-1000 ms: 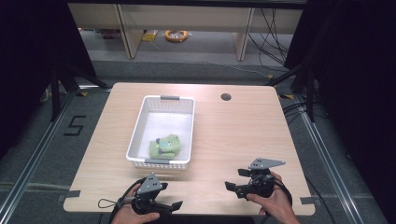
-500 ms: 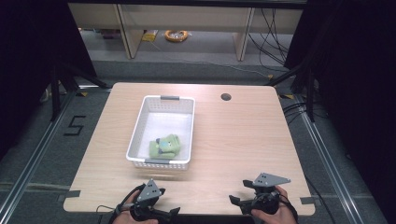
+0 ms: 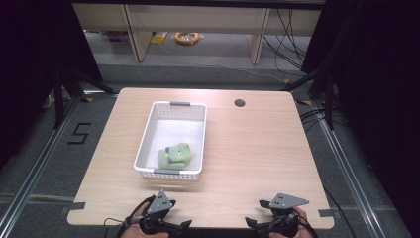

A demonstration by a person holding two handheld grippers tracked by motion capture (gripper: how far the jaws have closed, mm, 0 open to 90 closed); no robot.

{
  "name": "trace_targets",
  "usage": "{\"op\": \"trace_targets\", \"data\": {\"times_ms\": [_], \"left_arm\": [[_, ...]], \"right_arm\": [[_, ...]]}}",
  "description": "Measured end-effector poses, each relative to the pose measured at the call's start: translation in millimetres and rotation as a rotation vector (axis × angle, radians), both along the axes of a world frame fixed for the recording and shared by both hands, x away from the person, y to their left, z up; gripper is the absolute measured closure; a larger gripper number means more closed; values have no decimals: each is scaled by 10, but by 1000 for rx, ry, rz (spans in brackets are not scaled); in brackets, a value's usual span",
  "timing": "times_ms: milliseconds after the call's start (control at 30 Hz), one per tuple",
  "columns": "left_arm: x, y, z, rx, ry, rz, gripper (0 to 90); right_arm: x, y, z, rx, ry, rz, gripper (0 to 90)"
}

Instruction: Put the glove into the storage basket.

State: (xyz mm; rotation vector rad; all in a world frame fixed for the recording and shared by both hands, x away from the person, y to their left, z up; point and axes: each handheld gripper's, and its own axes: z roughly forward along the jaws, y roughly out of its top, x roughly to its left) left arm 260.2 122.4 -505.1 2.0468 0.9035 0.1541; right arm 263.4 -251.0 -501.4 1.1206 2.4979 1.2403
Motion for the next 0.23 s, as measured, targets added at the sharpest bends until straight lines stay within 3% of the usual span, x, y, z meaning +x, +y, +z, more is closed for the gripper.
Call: {"op": "trace_targets", "data": {"times_ms": [67, 133, 200, 233], "left_arm": [[14, 15, 1, 27, -3, -10, 156], [26, 20, 2, 34, -18, -19, 156], [24, 21, 5, 21, -3, -23, 157], [32, 37, 6, 43, -9, -36, 157]], "right_arm": [[0, -1, 2, 3, 1, 4, 196], [0, 0, 3, 3, 3, 4, 196], [1, -6, 5, -18, -13, -7, 196], [7, -7, 3, -26, -12, -6, 196]]}}
